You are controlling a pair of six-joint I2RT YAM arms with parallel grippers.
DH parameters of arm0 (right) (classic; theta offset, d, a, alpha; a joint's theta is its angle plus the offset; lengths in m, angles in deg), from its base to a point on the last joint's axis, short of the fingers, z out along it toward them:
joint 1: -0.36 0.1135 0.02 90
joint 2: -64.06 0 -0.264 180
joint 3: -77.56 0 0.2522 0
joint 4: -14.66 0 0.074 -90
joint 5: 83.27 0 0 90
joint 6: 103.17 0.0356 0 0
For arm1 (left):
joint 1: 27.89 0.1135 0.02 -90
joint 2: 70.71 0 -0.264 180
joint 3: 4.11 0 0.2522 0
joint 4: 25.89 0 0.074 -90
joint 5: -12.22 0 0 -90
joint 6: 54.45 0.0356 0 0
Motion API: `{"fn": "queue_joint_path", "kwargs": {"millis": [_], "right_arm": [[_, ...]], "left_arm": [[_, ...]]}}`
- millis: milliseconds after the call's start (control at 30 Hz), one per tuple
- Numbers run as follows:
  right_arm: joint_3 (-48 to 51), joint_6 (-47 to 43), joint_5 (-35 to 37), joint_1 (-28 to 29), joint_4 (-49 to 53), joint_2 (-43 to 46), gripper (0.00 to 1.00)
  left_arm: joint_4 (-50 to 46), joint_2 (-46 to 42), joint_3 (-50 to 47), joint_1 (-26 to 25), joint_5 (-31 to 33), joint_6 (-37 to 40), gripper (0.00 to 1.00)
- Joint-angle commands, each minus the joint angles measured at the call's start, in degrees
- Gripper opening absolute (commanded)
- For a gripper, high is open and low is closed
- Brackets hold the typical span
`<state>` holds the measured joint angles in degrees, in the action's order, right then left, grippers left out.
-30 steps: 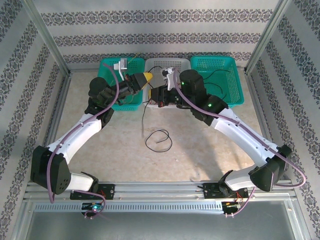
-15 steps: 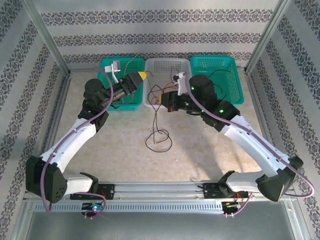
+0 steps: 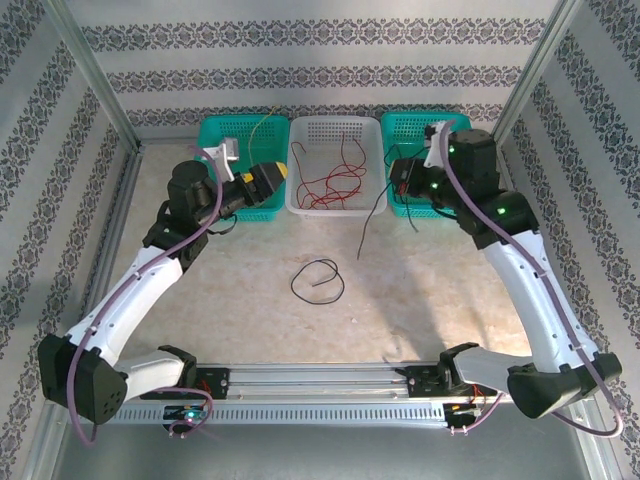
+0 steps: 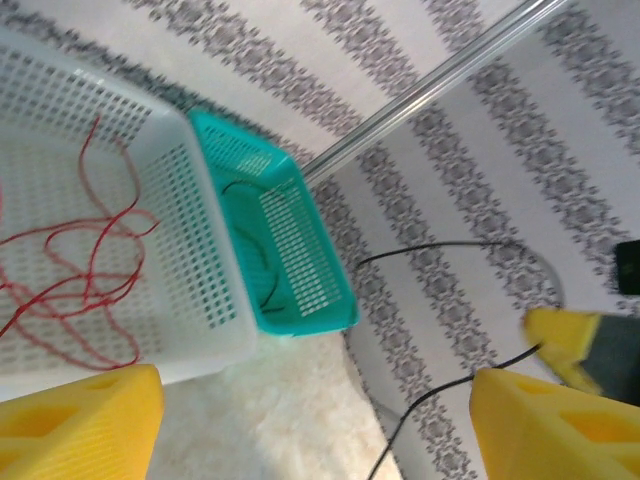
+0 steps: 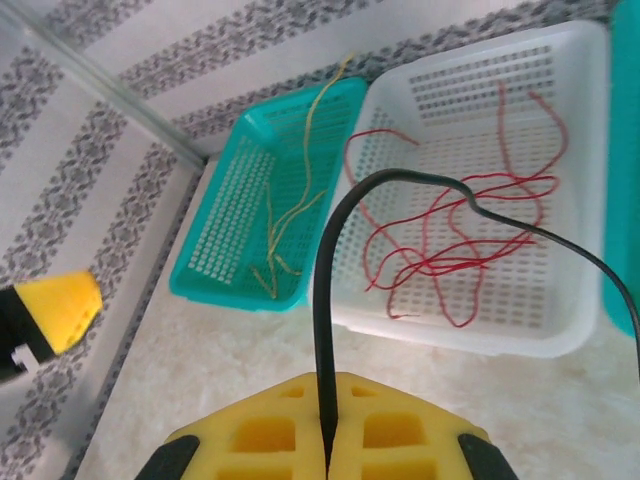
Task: Untangle the cables
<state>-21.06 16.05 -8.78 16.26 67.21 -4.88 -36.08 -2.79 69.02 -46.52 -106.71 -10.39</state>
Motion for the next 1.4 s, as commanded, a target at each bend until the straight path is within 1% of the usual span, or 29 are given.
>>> {"fn": "queue_joint_path", "kwargs": {"millis": [0, 67, 133, 300, 400, 533, 600, 667, 733, 767, 867, 900, 933, 1000, 1100, 1167, 1267, 1367], "right_arm": [[-4.04, -1.41, 0.31, -5.00, 4.14, -2.16, 0.00], [-6.58, -2.19, 0.20, -7.73, 5.47, -4.10, 0.00], [-10.06, -3.52, 1.56, -9.72, 6.96, -6.57, 0.00], [-18.84, -6.76, 7.03, -12.74, 11.14, -14.36, 0.00], [-23.60, -7.06, 8.56, -15.05, 12.05, -19.09, 0.00], [-29.66, -7.18, 9.36, -17.96, 12.12, -25.72, 0.00], [-33.97, -6.69, 8.63, -19.58, 13.02, -30.09, 0.01], [-39.88, -6.55, 7.04, -20.90, 15.28, -35.60, 0.09], [-47.37, -6.91, 4.78, -21.97, 19.04, -42.01, 0.22], [-51.24, -7.24, 3.46, -22.26, 21.05, -44.76, 0.26], [-64.49, -8.19, 5.45, -22.40, 29.45, -52.73, 0.35], [-67.23, -8.07, 5.72, -22.40, 30.98, -54.12, 0.40], [-68.40, -7.64, 5.53, -22.40, 31.58, -54.61, 0.43], [-67.35, -7.44, 3.57, -22.13, 30.99, -53.51, 0.42], [-60.03, -7.78, 3.01, -20.03, 27.87, -48.63, 0.42], [-51.71, -8.36, 3.57, -17.62, 24.04, -43.60, 0.42], [-36.55, -7.97, 3.65, -13.54, 16.93, -34.69, 0.43], [-20.35, -7.03, 3.31, -7.81, 9.28, -25.58, 0.45]], "left_arm": [[-5.70, 0.90, 2.21, 0.50, -1.17, 3.13, 0.77], [-5.94, 0.74, 1.93, 0.49, -1.40, 3.51, 0.76], [-7.05, 0.33, 1.89, 0.45, -0.85, 4.69, 0.76], [-8.45, -0.33, 1.32, 0.44, -0.70, 6.22, 0.75], [-9.36, -0.66, 1.14, 0.45, -0.64, 6.99, 0.75], [-9.10, -1.11, 0.57, 0.46, -0.40, 7.34, 0.77], [-9.30, -1.00, 0.74, 0.46, -0.37, 7.54, 0.78], [-9.51, -1.04, 0.69, 0.52, -0.38, 7.77, 0.78], [-10.19, -1.39, 0.58, 0.45, -0.03, 8.26, 0.79], [-10.54, -1.63, 0.58, 0.50, 0.19, 8.52, 0.79], [-12.35, -2.73, 0.64, 0.50, 1.11, 9.83, 0.82], [-12.98, -3.00, 0.70, 0.49, 1.35, 10.26, 0.83], [-13.47, -3.12, 0.74, 0.52, 1.68, 10.62, 0.84], [-14.35, -3.02, 0.89, 0.52, 2.10, 10.82, 0.86], [-14.83, -2.40, 1.09, 0.50, 2.96, 10.48, 0.86], [-14.36, -1.61, 1.14, 0.45, 2.84, 9.78, 0.86], [-13.80, -0.19, 1.44, 0.39, 1.94, 8.43, 0.86], [-13.85, 1.52, 2.04, 0.37, 0.99, 7.79, 0.84]]}}
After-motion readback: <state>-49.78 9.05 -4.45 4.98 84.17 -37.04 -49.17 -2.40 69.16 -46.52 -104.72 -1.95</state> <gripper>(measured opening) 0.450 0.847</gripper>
